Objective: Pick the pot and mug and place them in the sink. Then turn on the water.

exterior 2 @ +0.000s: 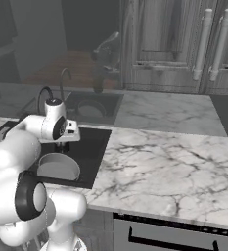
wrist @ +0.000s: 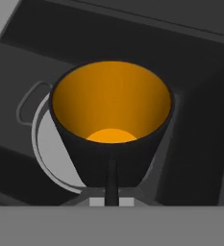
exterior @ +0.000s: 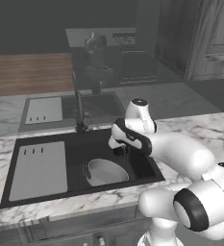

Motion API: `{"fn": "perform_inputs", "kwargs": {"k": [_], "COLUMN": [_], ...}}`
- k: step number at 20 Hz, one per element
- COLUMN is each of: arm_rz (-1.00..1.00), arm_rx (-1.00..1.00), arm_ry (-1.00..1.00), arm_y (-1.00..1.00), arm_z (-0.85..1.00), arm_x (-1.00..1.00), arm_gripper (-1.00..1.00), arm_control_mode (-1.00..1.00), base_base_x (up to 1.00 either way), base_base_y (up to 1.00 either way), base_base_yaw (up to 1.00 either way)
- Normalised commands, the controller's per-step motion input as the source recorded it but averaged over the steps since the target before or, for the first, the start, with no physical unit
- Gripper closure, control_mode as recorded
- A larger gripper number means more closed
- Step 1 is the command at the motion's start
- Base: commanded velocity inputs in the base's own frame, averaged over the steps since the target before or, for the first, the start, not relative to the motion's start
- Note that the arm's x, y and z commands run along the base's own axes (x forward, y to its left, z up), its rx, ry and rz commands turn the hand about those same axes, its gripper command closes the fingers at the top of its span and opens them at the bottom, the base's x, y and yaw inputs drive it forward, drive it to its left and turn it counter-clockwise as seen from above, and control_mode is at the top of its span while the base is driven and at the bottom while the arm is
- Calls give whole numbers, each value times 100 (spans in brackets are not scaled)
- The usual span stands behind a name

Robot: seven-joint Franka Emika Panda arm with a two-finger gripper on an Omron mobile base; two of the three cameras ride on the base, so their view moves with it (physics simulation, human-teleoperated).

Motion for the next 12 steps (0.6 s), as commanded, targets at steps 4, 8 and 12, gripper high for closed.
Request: {"fn": "perform_inputs", "kwargs": {"k": [4,8,12], "arm_rz": [0,0,0], "arm_rx": [0,0,0], "arm_ry": [0,0,0], "arm_y": [16,4,0], "arm_z": [-15,-26,-36], "arm_x": [5,0,0], "arm_gripper": [100,100,100], "arm_control_mode": [-100,-100,-100], "base_base_x": [0,0,0], "base_base_y": [0,0,0], "base_base_yaw": [0,0,0]}}
